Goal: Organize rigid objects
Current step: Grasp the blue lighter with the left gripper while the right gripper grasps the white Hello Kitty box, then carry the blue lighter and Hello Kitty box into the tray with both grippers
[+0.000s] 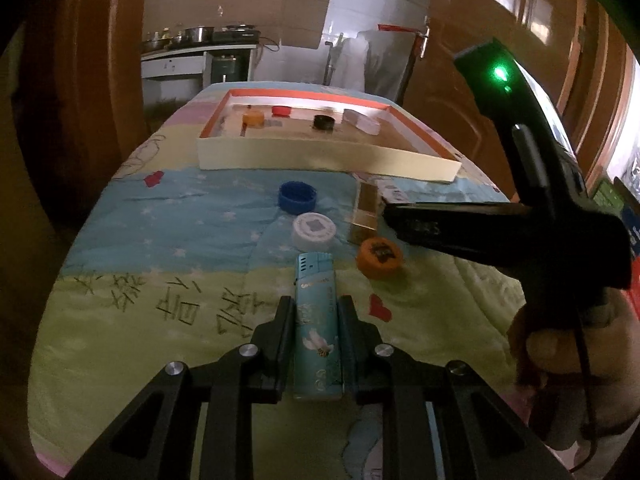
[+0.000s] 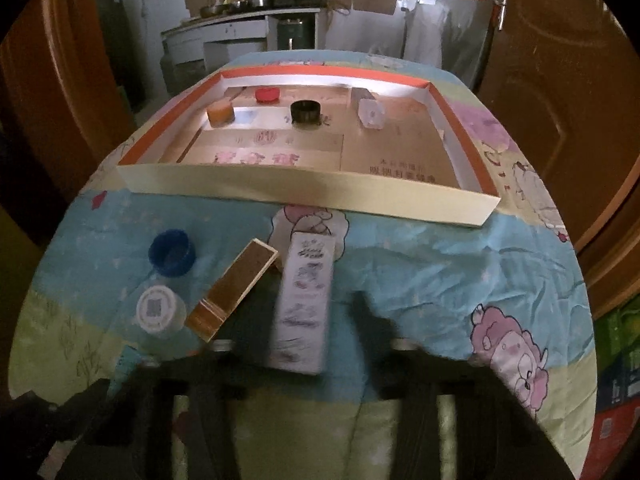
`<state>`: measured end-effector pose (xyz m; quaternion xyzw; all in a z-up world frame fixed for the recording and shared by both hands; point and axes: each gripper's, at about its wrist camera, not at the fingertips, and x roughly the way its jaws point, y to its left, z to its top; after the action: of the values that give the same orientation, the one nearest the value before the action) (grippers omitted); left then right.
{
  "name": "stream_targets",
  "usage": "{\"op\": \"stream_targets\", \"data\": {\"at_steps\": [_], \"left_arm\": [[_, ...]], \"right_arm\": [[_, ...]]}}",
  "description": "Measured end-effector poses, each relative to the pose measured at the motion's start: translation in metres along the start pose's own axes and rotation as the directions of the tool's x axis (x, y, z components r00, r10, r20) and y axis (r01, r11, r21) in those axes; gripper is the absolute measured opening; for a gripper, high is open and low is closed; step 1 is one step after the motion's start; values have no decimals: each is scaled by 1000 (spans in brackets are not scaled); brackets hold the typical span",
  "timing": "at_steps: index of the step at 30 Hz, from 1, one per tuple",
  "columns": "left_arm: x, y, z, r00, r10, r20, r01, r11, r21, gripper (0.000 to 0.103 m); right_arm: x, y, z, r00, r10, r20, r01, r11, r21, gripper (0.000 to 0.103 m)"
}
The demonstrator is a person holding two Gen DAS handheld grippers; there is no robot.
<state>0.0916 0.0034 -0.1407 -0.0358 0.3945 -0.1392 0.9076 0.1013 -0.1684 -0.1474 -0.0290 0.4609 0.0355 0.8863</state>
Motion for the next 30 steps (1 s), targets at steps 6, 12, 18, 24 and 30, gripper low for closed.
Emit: {"op": "stream_targets", "data": {"at_steps": [6, 12, 18, 24, 30], "left_arm": [[-6, 7, 7, 1000, 6, 22, -5, 1000, -4, 23], [-12, 8, 20, 999, 11, 52, -11, 1000, 1, 23], [-14, 6, 41, 997, 13, 77, -13, 1000, 9, 23], [-14, 4, 64, 995, 6, 96, -7, 1000, 10, 23], [-10, 3, 87, 994, 7, 113, -8, 1000, 11, 23]], "right_arm": [[-2, -3, -2, 1000, 10, 12, -10, 1000, 11, 25], [-16, -7, 2, 999, 14, 47, -15, 1000, 23, 25], [-31, -9, 8, 996, 29, 81, -31, 999, 26, 25], [-43, -11, 19, 993, 38, 110, -40, 999, 19, 25], [-46, -15, 30, 991, 45, 124, -48, 999, 20, 26]]}}
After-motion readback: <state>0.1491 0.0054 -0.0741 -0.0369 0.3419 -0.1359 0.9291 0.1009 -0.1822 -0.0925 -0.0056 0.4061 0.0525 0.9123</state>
